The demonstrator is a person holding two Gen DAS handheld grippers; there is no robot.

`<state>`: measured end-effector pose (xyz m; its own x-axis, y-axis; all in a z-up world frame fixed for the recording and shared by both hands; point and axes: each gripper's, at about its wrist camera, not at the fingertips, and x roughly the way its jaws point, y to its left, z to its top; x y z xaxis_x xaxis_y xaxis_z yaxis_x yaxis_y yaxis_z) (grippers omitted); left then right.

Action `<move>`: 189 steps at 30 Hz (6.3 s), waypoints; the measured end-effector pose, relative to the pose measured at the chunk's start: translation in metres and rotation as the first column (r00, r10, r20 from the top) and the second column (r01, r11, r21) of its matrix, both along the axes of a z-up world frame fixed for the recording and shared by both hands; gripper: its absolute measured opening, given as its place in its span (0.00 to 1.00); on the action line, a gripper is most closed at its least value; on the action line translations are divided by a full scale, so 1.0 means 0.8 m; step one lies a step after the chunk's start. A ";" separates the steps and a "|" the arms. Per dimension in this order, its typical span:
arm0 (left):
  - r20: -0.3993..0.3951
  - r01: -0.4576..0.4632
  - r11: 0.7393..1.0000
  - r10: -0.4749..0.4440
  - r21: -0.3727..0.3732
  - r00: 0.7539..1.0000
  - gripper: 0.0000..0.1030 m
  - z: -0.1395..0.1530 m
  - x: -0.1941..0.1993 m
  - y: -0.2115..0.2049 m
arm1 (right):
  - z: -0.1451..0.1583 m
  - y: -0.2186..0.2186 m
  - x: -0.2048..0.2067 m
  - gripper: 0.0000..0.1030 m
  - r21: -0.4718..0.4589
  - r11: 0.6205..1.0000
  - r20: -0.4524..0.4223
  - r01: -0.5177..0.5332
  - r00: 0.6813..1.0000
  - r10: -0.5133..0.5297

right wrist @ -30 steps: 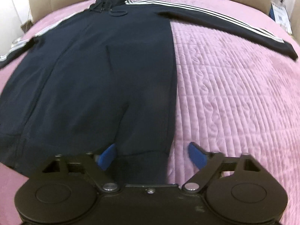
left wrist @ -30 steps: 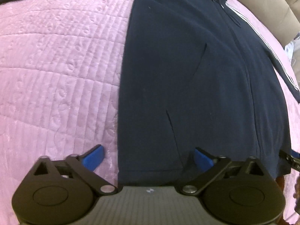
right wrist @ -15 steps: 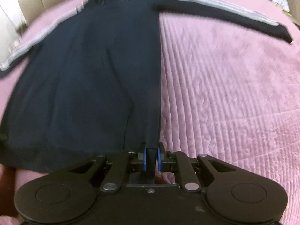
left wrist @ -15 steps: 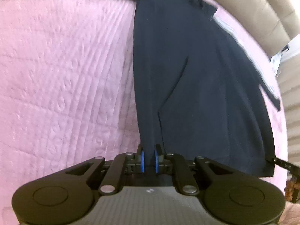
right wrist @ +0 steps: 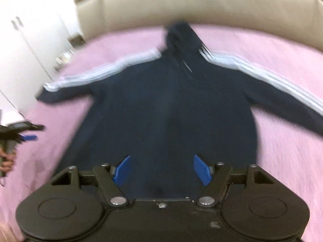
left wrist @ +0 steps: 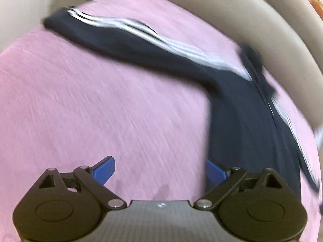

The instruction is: Fold large clothes

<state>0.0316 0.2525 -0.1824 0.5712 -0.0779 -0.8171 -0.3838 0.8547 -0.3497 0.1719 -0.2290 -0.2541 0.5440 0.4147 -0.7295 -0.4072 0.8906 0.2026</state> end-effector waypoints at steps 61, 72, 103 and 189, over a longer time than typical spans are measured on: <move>0.745 -0.108 0.958 -0.133 0.266 0.654 0.05 0.311 0.337 -0.174 | -0.105 -0.034 0.134 0.96 0.181 0.980 -0.113 0.087 0.991 -0.067; 0.707 0.187 0.955 -0.295 0.229 0.642 0.05 0.232 0.416 -0.398 | -0.122 -0.203 0.156 0.97 0.385 0.845 -0.143 0.370 0.929 -0.342; 0.395 0.753 0.656 -0.679 -0.051 0.618 0.89 -0.013 0.362 -0.472 | -0.156 -0.271 0.250 0.99 0.379 0.787 -0.180 0.487 0.873 -0.454; -0.051 0.449 0.881 -0.446 0.148 0.893 1.00 0.022 0.381 -0.312 | -0.183 -0.654 0.147 0.08 0.519 0.286 -0.085 0.806 0.381 -0.920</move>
